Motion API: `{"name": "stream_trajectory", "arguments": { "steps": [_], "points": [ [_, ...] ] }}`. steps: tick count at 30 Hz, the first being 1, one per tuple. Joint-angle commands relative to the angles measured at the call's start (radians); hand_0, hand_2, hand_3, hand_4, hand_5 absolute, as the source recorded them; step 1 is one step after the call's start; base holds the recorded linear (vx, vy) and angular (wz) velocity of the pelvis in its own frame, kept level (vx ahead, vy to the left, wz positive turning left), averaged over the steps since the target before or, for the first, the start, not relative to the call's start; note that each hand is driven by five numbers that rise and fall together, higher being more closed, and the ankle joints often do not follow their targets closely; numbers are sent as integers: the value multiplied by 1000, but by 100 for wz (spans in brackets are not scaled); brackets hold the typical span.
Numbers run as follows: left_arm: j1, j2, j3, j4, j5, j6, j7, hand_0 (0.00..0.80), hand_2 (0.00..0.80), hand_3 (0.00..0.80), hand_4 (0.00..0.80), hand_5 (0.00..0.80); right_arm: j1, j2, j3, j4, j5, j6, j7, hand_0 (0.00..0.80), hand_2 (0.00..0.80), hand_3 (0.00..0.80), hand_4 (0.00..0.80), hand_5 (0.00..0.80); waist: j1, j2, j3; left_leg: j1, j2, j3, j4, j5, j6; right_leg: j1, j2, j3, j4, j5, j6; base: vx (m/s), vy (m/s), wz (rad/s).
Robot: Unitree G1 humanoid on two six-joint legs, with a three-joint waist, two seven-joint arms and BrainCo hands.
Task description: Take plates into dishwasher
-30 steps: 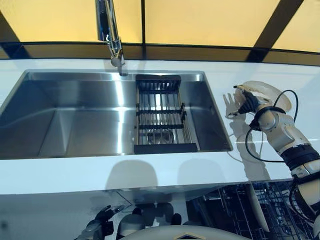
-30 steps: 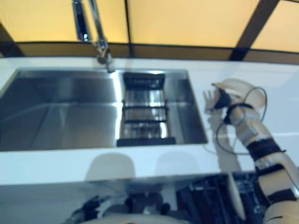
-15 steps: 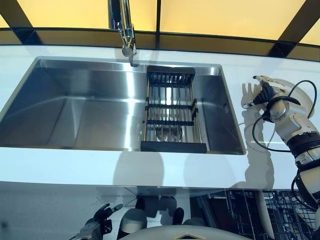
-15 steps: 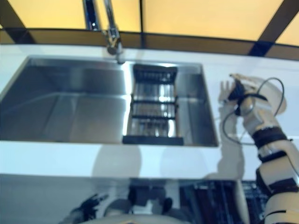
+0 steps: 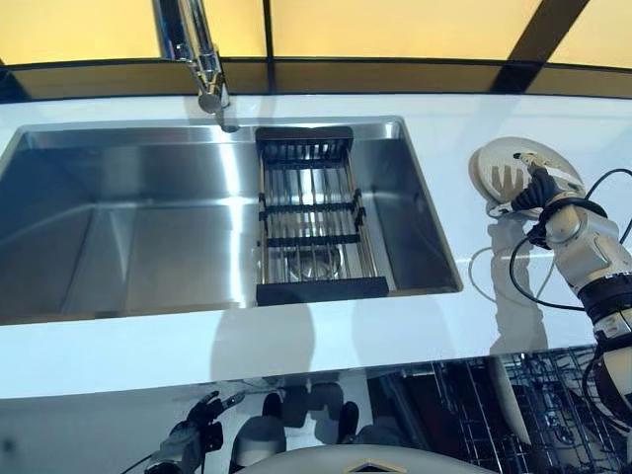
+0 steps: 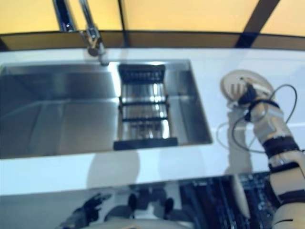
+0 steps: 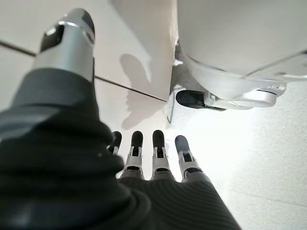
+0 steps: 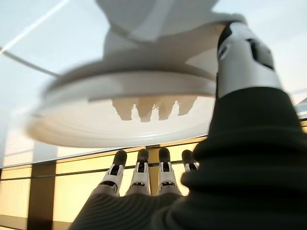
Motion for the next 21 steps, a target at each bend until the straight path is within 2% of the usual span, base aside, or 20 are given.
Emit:
{"name": "stream_trajectory", "arguments": {
  "steps": [1, 11, 20, 21],
  "points": [
    [-36, 12, -8, 25, 10, -17, 10, 0, 0, 0, 0, 0, 14, -85, 18, -37, 5, 14, 16, 0, 0, 0, 0, 0, 3, -31, -26, 29, 41, 2, -1, -61, -15, 5, -99, 51, -2, 30, 128, -11, -12, -13],
    [-54, 1, -9, 32, 11, -16, 24, 0, 0, 0, 0, 0, 52, -49, 6, -30, -31, 16, 30, 0, 0, 0, 0, 0, -10, -28, -19, 30, 43, 11, -1, -61, -16, -1, -97, 63, -2, 31, 127, 3, -11, -4],
    [-81, 11, -23, 11, -15, -12, 28, 0, 0, 0, 0, 0, -53, -37, 63, 30, -37, 54, -21, 0, 0, 0, 0, 0, 6, -8, 28, -12, 35, -9, -1, -46, -16, -35, -100, 64, -2, 38, 123, -49, -13, 0],
    [-84, 13, -26, 7, -18, -14, 28, 0, 0, 0, 0, 0, -66, -41, 70, 38, -33, 55, -29, 60, 60, 60, 60, 60, 8, -6, 34, -18, 35, -11, -1, -45, -16, -40, -102, 63, -1, 39, 123, -93, -15, -1]
  ]
}}
